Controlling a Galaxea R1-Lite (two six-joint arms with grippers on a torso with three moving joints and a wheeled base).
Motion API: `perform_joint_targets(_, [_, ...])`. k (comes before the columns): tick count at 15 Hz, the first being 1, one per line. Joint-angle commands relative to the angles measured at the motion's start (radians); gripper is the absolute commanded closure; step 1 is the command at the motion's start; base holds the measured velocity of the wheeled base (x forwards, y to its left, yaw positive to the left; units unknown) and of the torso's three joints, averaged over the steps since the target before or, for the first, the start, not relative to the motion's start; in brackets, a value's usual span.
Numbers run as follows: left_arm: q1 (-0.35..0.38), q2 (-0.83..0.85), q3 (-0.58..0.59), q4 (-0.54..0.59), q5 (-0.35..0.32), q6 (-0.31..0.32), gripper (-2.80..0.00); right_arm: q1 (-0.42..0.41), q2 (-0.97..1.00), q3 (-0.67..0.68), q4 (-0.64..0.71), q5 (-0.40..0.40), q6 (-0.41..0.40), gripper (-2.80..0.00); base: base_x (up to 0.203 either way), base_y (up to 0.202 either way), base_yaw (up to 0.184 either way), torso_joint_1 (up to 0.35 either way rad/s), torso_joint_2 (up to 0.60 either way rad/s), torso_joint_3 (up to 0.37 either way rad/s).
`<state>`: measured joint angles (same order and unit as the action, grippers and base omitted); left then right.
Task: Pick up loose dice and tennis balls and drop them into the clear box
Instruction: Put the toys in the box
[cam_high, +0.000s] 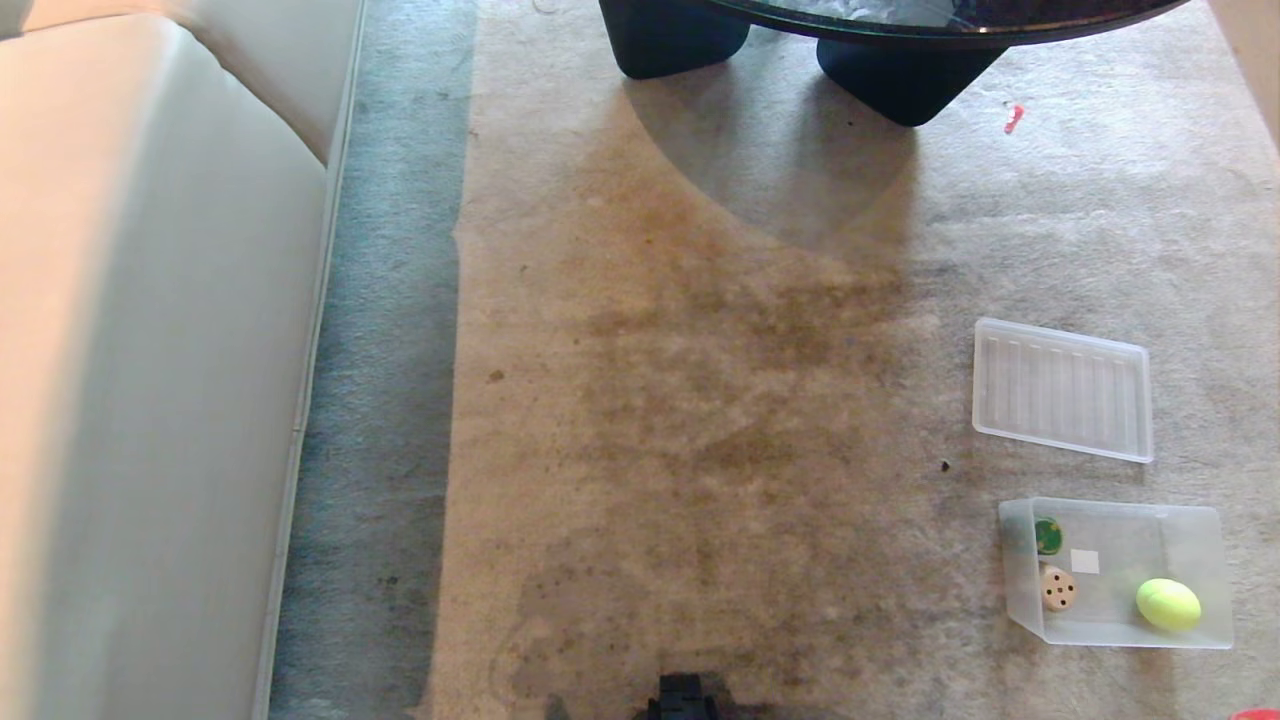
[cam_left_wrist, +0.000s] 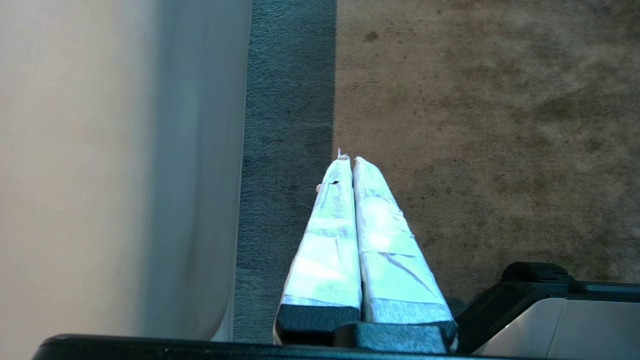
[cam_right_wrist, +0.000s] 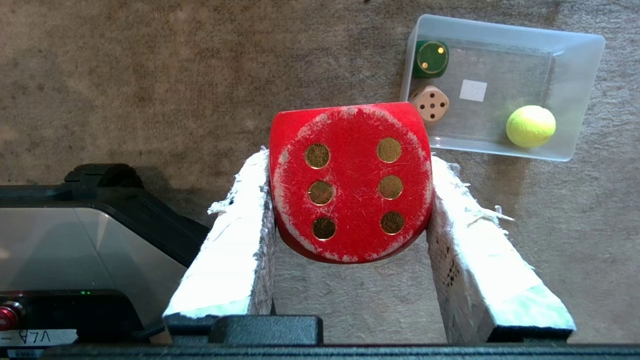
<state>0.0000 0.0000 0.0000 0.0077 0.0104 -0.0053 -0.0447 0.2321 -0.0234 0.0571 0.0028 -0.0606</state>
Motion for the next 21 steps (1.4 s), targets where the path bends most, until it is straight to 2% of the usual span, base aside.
perform_joint_targets(1, [0.0, 0.0, 0.002, 0.0, 0.0, -0.001, 0.0, 0.0, 0.001, 0.002, 0.006, 0.0, -0.001, 0.0, 0.0, 0.0, 0.0, 0.0, 0.0, 0.0])
perform_joint_targets(5, [0.0, 0.0, 0.002, 0.0, 0.0, -0.001, 0.0, 0.005, -0.008, 0.002, 0.008, 0.001, -0.002, 0.0, 0.0, 0.0, 0.0, 0.0, 0.0, 0.0])
perform_joint_targets(9, [0.0, 0.0, 0.002, 0.0, 0.0, -0.001, 0.0, 0.037, -0.227, 0.001, 0.019, 0.002, -0.009, 0.0, 0.0, 0.0, 0.0, 0.0, 0.0, 0.0])
perform_joint_targets(21, [0.0, 0.0, 0.0, 0.006, 0.0, 0.004, 0.0, 0.042, -0.234, -0.001, 0.018, 0.003, -0.007, 0.0, 0.0, 0.0, 0.0, 0.0, 0.0, 0.0])
